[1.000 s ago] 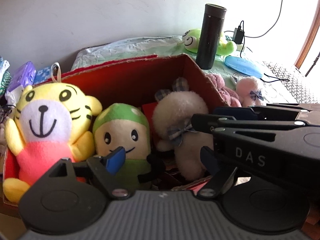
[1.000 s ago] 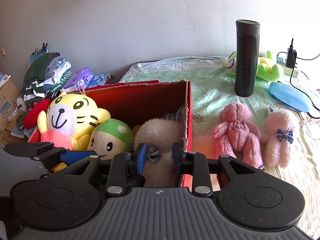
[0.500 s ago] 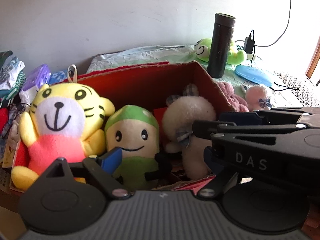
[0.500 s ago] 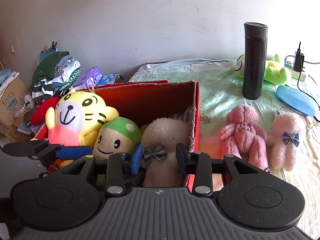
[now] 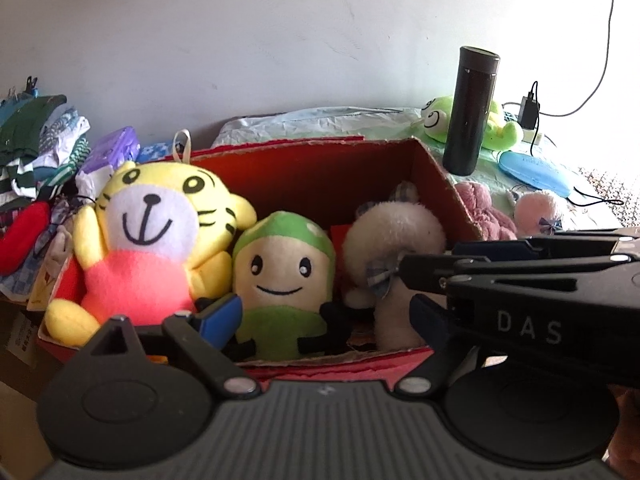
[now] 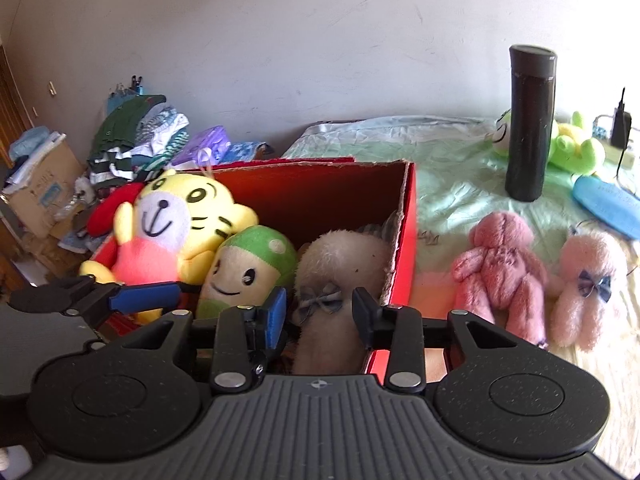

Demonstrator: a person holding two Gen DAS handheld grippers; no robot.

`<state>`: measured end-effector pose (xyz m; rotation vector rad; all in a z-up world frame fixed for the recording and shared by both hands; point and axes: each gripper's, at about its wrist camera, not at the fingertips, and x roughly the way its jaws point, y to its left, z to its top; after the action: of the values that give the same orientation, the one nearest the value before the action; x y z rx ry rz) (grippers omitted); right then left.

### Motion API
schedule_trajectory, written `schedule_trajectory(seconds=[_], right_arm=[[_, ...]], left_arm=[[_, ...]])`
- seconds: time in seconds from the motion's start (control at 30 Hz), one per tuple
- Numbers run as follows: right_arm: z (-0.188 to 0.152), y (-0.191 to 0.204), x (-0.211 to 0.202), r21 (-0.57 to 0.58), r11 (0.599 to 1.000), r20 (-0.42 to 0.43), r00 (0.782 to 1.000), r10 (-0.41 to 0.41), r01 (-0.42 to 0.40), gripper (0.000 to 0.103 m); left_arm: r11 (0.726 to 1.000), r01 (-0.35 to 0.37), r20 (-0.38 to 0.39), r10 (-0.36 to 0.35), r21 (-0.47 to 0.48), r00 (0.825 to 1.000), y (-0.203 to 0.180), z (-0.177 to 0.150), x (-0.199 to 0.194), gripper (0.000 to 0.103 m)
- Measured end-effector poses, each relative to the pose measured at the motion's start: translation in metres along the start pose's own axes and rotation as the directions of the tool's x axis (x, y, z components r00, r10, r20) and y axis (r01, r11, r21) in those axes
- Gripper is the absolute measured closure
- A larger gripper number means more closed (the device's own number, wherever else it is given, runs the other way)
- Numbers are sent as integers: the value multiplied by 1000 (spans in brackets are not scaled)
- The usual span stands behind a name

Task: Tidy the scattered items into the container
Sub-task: 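Withdraw the right gripper from the box toward the pale pink bunny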

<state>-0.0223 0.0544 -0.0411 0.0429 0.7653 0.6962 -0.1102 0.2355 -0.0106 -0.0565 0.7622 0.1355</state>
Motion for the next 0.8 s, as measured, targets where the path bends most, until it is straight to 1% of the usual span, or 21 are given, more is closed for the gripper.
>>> schedule_trajectory(seconds=[0.07,0.13,0.17,0.23,0.33,0.43,0.5,0.53,0.63,0.73,0.8], right_arm=[[-4,-8,-12,26,999,19,999,34,-35,64],[-8,-18,-25,41,997,48,997,65,-67,67],[-9,-23,-32,49,995,62,995,80,-83,67],[-13,-33,-47,54,995,84,993,81,-86,65],[-22,-53,-65,76,995,109,992,63,-71,62],[-32,-83,-76,148,988,102,994,27,-42,62],[-40,-107,-80,216,976,73,997,-1,-15,62],[-45,-119,-82,253,967,59,998,-12,-3,61],[-60,-155,-89,364,931,23,999,-24,14,59],[-76,-179,-93,415,908,-10,998,-60,59,59],[-85,-192,-94,429,899,-38,996,-85,93,59]], left_arm=[[1000,6,30,-6,-4,1000,-6,-2,-11,12],[1000,10,66,-11,17,998,-17,-4,-21,12],[999,10,82,-13,36,997,-24,-5,-26,12],[997,17,113,-26,81,993,-42,-8,-33,12],[988,55,131,-74,143,989,-71,-10,-39,12],[975,101,122,-126,197,984,-101,-12,-37,12],[967,131,115,-159,220,981,-119,-13,-35,13],[960,148,109,-177,236,978,-129,-14,-34,15],[944,187,98,-220,274,971,-155,-16,-31,14],[926,240,68,-270,293,960,-175,-18,-21,13],[916,278,27,-298,288,954,-186,-19,-9,13]])
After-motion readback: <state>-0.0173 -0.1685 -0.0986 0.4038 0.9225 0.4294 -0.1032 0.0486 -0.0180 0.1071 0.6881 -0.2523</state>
